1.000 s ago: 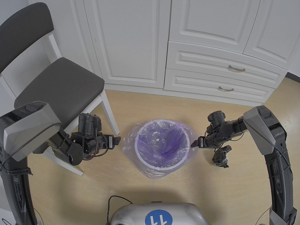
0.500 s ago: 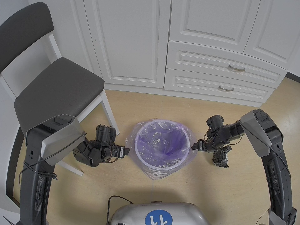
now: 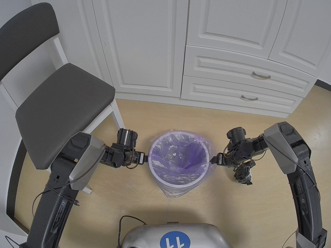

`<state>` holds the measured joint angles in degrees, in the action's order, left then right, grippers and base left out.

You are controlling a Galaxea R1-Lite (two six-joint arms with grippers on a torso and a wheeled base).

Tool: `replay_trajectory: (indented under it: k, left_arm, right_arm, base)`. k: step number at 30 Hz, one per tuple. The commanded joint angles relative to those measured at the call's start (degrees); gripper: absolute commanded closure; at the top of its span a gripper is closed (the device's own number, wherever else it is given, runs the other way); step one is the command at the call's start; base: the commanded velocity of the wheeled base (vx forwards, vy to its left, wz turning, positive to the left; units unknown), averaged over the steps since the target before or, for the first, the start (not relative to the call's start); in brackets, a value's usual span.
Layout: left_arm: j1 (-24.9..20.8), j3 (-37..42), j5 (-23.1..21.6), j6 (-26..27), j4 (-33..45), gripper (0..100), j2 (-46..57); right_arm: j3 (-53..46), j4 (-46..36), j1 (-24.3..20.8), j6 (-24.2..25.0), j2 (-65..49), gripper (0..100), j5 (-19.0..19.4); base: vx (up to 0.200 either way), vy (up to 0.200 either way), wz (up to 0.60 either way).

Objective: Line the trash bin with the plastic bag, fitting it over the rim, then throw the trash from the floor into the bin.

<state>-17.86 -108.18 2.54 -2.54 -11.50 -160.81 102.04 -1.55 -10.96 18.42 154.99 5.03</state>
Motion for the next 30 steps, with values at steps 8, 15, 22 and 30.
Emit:
replay_trajectory:
  k: [8,15,22,30]
  left_arm:
    - [1.16,-6.41,0.01,1.22,2.88,0,-8.12]
    - [1.95,-6.41,3.18,0.34,0.25,0,-5.22]
    - [3.45,8.51,3.09,-0.45,-0.72,0,8.84]
    - [3.71,40.15,3.0,0.16,-19.0,0,24.84]
  right_arm:
    - [-0.35,0.41,-0.29,0.39,0.22,0,-0.2]
    - [-2.54,0.49,0.41,-0.23,-3.12,0,-2.13]
    - [-8.52,1.02,1.73,-3.92,-11.11,0,-5.12]
    - [-18.01,8.14,1.03,-9.1,-19.2,0,-4.33]
  base:
    - [0.0,0.0,0.0]
    - [0.0,0.0,0.0]
    - [0.0,0.0,0.0]
    - [0.0,0.0,0.0]
